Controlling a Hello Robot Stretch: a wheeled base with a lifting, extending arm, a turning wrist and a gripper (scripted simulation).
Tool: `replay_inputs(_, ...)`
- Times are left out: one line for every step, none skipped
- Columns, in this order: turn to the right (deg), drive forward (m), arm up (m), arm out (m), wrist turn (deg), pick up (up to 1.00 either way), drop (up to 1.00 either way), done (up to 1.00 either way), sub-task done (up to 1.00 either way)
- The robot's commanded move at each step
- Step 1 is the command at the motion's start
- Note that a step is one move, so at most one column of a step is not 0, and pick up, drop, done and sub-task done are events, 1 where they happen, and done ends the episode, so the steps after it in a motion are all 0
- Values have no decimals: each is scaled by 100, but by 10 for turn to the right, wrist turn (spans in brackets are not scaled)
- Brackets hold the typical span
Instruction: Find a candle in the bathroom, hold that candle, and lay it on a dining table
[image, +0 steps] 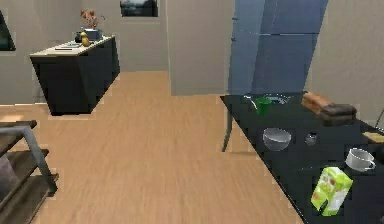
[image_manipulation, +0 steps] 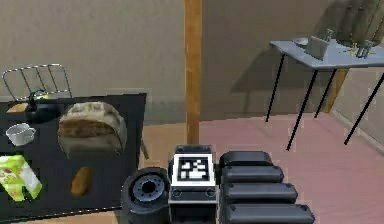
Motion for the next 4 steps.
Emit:
replay_inputs(0,100,0,0,0,0,0,0,0)
replay_inputs(90,0,0,0,0,0,0,0,0)
replay_inputs(0,5,0,0,0,0,0,0,0)
replay_inputs(450,0,0,0,0,0,0,0,0)
